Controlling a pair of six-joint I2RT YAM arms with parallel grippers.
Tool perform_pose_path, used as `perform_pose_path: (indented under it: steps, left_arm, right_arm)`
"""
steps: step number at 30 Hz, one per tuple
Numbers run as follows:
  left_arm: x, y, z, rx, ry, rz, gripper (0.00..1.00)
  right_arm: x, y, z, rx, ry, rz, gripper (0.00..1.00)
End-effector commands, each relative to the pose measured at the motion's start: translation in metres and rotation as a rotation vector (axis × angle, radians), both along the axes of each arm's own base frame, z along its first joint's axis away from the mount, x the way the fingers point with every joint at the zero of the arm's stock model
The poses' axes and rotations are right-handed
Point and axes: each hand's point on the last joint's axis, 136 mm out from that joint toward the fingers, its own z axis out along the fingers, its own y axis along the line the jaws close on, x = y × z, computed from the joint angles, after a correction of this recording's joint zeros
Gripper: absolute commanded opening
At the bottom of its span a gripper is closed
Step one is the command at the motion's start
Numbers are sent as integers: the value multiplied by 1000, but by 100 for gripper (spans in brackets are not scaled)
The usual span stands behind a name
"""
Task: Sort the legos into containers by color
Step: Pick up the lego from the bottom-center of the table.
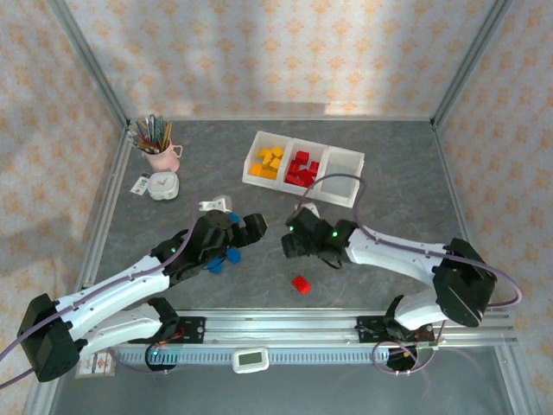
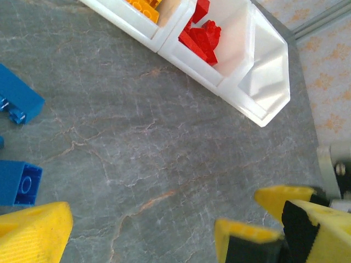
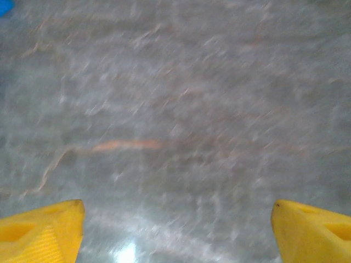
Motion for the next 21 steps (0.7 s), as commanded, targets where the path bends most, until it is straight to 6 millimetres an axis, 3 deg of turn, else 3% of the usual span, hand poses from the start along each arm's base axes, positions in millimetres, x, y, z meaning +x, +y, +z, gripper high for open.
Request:
perform_pose_path:
  steps: [1, 5, 13, 16, 21]
  left_arm:
    - [-6, 15, -8, 0, 13, 67, 99]
    - [-10, 27, -14, 13, 22, 102, 99]
    - [-15, 31, -17, 14, 33, 110, 99]
    - [-14, 32, -18, 12, 31, 115, 99]
    - [-13, 29, -17, 2, 28, 109, 99]
  right_arm:
    - [-29, 5, -3, 22, 26, 0, 89]
    - [-58, 9, -21, -18, 54, 49, 88]
    - [-96, 6, -53, -86, 128, 110, 77]
    - [-99, 6, -63, -111, 131, 114, 72]
    - [-86, -1, -66, -176, 68, 70, 57]
